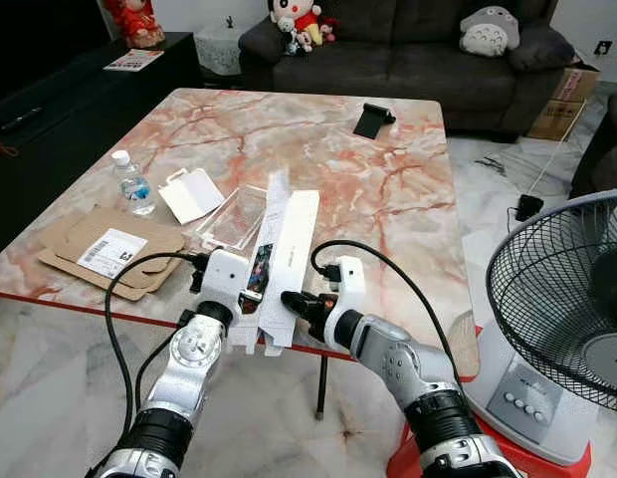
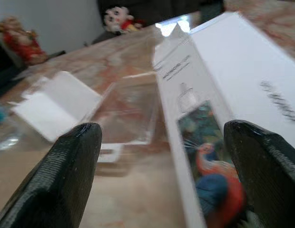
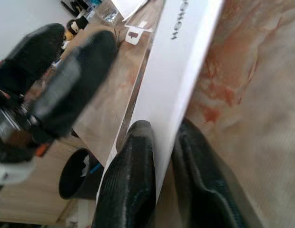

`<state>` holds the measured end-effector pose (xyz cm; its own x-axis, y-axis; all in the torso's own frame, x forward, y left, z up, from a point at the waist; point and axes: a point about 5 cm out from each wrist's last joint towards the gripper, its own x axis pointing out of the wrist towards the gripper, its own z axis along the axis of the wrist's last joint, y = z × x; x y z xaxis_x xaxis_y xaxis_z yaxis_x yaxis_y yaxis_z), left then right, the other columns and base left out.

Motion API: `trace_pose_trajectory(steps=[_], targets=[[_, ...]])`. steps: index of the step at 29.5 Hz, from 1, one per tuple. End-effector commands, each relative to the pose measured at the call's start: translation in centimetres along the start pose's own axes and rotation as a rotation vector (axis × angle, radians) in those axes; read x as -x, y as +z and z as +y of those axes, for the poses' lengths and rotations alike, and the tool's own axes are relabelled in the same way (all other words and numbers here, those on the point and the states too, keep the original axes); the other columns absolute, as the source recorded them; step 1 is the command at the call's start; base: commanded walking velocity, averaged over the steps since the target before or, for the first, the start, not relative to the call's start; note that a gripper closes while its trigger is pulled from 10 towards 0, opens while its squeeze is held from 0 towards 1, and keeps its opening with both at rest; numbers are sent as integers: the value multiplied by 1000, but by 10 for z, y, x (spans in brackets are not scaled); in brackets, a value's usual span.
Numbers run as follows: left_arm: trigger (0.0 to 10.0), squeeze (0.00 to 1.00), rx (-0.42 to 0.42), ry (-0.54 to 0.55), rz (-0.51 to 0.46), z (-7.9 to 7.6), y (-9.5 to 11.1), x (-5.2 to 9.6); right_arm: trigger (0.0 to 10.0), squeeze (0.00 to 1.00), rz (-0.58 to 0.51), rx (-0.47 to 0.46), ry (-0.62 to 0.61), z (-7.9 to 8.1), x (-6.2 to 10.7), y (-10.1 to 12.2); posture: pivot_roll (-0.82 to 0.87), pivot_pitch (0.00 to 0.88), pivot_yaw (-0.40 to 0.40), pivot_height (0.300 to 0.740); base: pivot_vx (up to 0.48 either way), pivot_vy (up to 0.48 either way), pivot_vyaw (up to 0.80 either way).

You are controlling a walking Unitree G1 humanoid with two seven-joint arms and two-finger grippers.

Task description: Picking trash to rubbish bin

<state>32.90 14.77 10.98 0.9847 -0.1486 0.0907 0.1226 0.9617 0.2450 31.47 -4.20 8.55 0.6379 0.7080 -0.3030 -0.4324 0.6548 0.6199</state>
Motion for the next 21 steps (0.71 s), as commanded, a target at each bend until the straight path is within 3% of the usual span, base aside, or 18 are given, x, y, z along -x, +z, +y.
trace_pose_trajectory(steps=[1, 5, 14, 16, 17, 20, 21], targets=[[10000, 0, 7, 60, -56, 12, 13, -5, 0, 0, 2, 6, -8, 1, -1, 1, 17, 37, 23, 740, 0, 0, 0], [10000, 0, 80, 142, -73, 24, 17, -6, 0, 0, -45, -30, -56, -3, -1, 7, 20, 36, 20, 740, 0, 0, 0], [10000, 0, 133, 162, -71, 24, 17, -6, 0, 0, -159, -84, -109, -11, 3, 31, 19, 35, 21, 740, 0, 0, 0], [10000, 0, 144, 160, -70, 22, 17, -6, 0, 0, -264, -89, -131, -12, 7, 51, 16, 33, 21, 740, 0, 0, 0], [10000, 0, 150, 159, -71, 20, 17, -7, 10000, 0, -368, -61, -170, -14, 13, 69, 18, 30, 21, 740, 0, 0, 0], [10000, 0, 153, 159, -75, 20, 19, -7, 10000, 0, -432, 26, -206, -14, 18, 80, 18, 30, 21, 740, 0, 0, 0], [10000, 0, 154, 159, -82, 19, 21, -8, 10000, 0, -514, 129, -236, -12, 23, 92, 18, 30, 21, 740, 0, 0, 0]])
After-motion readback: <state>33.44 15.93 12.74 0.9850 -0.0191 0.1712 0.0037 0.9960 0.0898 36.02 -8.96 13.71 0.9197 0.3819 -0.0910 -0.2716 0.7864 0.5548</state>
